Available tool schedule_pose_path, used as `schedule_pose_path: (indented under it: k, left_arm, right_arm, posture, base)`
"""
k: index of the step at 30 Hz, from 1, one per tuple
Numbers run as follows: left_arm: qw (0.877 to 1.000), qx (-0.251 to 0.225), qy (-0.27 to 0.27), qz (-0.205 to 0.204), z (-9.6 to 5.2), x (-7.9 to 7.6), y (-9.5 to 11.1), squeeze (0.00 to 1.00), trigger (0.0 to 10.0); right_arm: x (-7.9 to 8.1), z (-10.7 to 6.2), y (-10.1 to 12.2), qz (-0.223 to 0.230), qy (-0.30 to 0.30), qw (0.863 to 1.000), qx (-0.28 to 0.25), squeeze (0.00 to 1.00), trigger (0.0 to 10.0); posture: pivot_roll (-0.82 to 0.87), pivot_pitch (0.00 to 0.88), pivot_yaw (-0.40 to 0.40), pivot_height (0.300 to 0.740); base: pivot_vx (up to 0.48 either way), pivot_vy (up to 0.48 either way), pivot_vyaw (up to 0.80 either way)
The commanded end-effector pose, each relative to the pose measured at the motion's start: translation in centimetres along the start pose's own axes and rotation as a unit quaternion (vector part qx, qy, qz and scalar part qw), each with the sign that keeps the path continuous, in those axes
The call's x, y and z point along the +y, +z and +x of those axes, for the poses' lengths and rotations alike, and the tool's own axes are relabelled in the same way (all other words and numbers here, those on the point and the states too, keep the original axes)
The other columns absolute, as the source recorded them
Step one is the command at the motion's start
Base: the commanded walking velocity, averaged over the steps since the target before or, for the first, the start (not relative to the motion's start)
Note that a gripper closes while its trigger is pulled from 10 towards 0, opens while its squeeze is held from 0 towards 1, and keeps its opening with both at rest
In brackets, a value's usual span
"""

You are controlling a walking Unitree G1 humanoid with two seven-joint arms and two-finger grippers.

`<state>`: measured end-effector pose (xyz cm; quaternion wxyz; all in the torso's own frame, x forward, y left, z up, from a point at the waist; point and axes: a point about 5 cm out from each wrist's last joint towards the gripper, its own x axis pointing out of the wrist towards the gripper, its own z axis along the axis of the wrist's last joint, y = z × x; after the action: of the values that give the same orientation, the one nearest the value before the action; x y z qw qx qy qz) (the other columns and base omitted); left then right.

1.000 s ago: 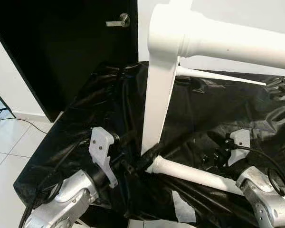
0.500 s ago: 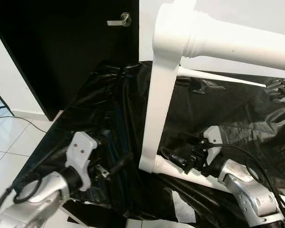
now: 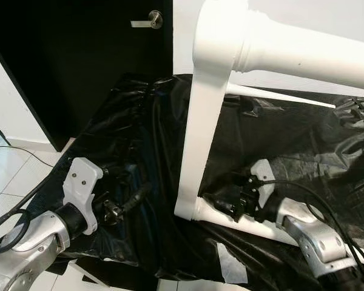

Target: Building children table

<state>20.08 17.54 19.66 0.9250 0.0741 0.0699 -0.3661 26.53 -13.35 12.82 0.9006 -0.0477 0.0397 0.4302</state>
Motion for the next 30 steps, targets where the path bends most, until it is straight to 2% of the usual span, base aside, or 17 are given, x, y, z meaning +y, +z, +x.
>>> schedule_pose_path:
  k: [1,12,14,20,26,30]
  left_arm:
    - [0.995,0.004,-0.099,0.005,-0.3,-0.9,0.2,0.00,10.0]
    - [0.996,0.004,-0.093,0.007,-0.3,-0.8,0.4,0.00,10.0]
    - [0.996,0.003,-0.093,0.007,-0.3,-0.7,0.6,0.00,10.0]
    - [0.996,0.004,-0.093,0.010,-0.4,-0.6,0.8,0.00,10.0]
    - [0.996,0.002,-0.088,0.013,-0.2,-0.3,0.9,0.00,10.0]
    - [0.997,-0.003,-0.080,0.019,-0.1,-0.1,1.1,0.00,10.0]
  right_arm:
    - [0.1,0.6,-0.1,-0.007,0.011,1.000,0.001,0.00,10.0]
    - [0.0,3.4,0.6,-0.009,0.025,0.999,-0.025,0.00,10.0]
    - [0.1,4.6,0.8,-0.010,0.027,0.999,-0.039,0.00,10.0]
    - [0.3,6.0,1.2,-0.009,0.030,0.998,-0.054,0.00,10.0]
    - [0.4,6.9,1.3,-0.014,0.035,0.997,-0.062,0.00,10.0]
    - [0.5,6.7,1.5,-0.015,0.035,0.997,-0.068,0.00,10.0]
  posture:
    - [0.08,0.064,-0.051,0.740]
    - [0.09,0.064,-0.054,0.740]
    - [0.09,0.064,-0.051,0.740]
    - [0.09,0.068,-0.045,0.740]
    - [0.10,0.060,-0.042,0.740]
    - [0.10,0.054,-0.045,0.740]
  base:
    - [0.000,0.000,0.00]
    - [0.000,0.000,0.00]
    - [0.000,0.000,0.00]
    - [0.000,0.000,0.00]
    - [0.000,0.000,0.00]
    - [0.000,0.000,0.00]
